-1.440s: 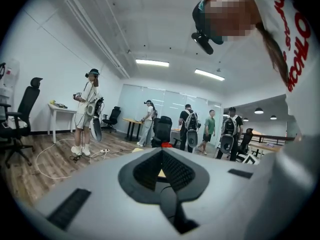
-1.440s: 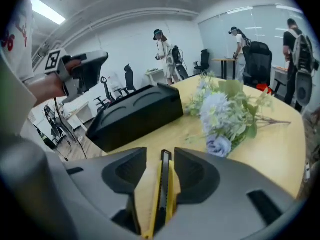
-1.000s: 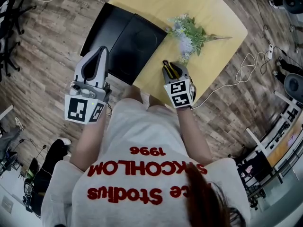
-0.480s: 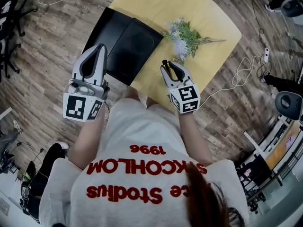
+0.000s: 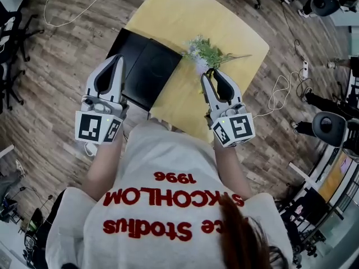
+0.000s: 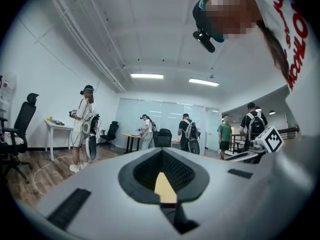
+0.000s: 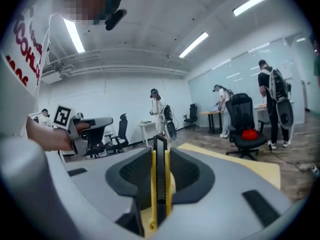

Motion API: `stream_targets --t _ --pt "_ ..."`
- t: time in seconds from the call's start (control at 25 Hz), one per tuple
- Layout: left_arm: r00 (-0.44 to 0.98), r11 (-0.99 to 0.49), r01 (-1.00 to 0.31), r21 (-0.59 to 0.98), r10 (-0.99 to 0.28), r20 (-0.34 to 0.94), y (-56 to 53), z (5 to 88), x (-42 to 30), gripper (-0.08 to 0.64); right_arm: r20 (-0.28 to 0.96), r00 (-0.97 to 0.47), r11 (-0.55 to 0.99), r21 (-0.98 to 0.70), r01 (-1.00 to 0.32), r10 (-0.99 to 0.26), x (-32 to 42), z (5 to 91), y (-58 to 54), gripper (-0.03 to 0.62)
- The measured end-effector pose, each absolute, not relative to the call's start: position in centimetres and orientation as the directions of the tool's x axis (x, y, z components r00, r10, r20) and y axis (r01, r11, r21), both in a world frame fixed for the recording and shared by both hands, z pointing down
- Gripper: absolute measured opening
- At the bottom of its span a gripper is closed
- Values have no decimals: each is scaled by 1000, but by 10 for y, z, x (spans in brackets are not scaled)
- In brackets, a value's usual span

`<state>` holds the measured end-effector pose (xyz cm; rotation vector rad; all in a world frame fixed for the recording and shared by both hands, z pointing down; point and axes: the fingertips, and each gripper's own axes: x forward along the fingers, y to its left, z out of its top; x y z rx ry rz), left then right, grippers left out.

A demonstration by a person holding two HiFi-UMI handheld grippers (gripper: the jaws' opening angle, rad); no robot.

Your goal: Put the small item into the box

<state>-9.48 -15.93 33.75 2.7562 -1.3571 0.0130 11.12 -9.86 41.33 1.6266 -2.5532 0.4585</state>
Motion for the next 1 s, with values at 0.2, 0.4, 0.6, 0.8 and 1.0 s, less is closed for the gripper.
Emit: stream_targets --t 0.2,0.4,0.6,0.8,1.0 --pt "633 -633 -774 22 -774 -13 -168 321 -81 6 126 -365 350 -129 -928 -923 136 366 -103 115" --pt "632 -632 -775 1 -774 -37 -169 308 -76 6 60 -320 313 -107 -944 -946 154 334 -99 115" --pt "603 -604 -797 -13 -795 -56 -168 303 -85 6 36 -330 325 -109 -940 -943 157 324 -100 115" --pt "542 -542 -840 -17 -838 -54 -162 305 -113 6 31 -400 395 -113 -912 -916 135 322 -112 115" --pt "448 -448 -894 -16 -893 -39 -154 308 -148 6 30 -511 505 -116 -855 -859 99 317 -130 115"
